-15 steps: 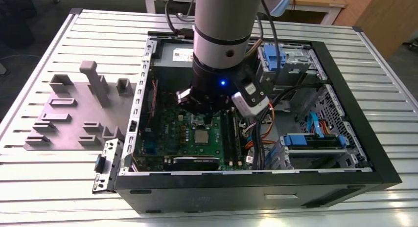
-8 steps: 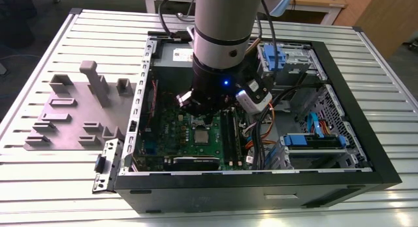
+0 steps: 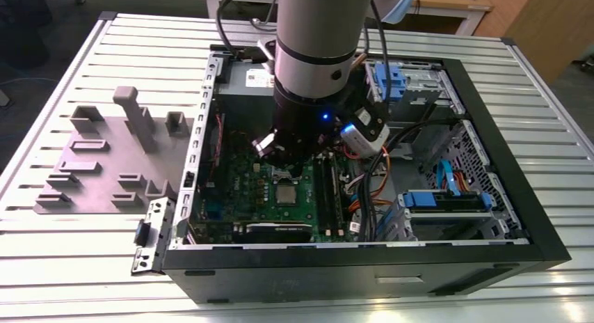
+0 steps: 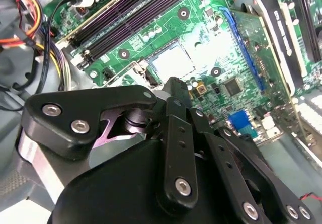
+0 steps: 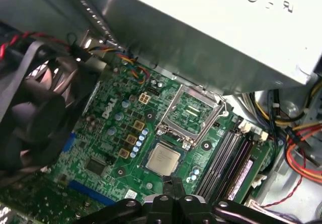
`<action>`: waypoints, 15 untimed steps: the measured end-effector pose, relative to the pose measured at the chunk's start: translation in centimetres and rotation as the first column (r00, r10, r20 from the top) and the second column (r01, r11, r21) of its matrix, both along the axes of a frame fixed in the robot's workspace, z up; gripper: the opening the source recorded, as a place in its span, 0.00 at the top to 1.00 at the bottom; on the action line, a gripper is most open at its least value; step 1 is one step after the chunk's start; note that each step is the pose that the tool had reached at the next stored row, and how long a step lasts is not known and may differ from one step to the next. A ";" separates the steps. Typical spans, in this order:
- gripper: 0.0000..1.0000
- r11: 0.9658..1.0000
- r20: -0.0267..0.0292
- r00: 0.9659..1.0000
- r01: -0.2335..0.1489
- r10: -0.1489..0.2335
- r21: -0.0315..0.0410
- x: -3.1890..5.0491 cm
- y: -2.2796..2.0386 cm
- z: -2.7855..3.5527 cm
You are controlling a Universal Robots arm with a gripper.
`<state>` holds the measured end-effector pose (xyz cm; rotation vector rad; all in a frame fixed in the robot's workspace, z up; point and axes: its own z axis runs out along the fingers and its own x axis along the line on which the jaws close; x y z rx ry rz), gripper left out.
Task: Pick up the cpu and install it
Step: 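Close the cpu cover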
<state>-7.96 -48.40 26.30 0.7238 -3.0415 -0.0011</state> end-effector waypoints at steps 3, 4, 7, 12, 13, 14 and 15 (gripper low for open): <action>0.89 1.000 0.000 1.000 -0.027 0.027 0.000 0.00 0.00 0.00; 0.89 0.999 0.000 0.999 -0.032 0.032 0.000 0.00 0.00 0.00; 0.89 0.999 0.000 0.999 -0.034 0.034 0.000 0.00 0.00 0.00; 0.89 0.999 0.000 0.999 -0.035 0.035 0.000 0.00 0.00 0.00; 0.89 0.999 0.000 0.999 -0.035 0.035 0.000 0.00 0.00 0.00; 0.89 0.999 0.000 0.999 -0.035 0.035 0.000 0.00 0.00 0.00; 0.89 0.999 0.000 0.999 -0.035 0.035 0.000 0.00 0.00 0.00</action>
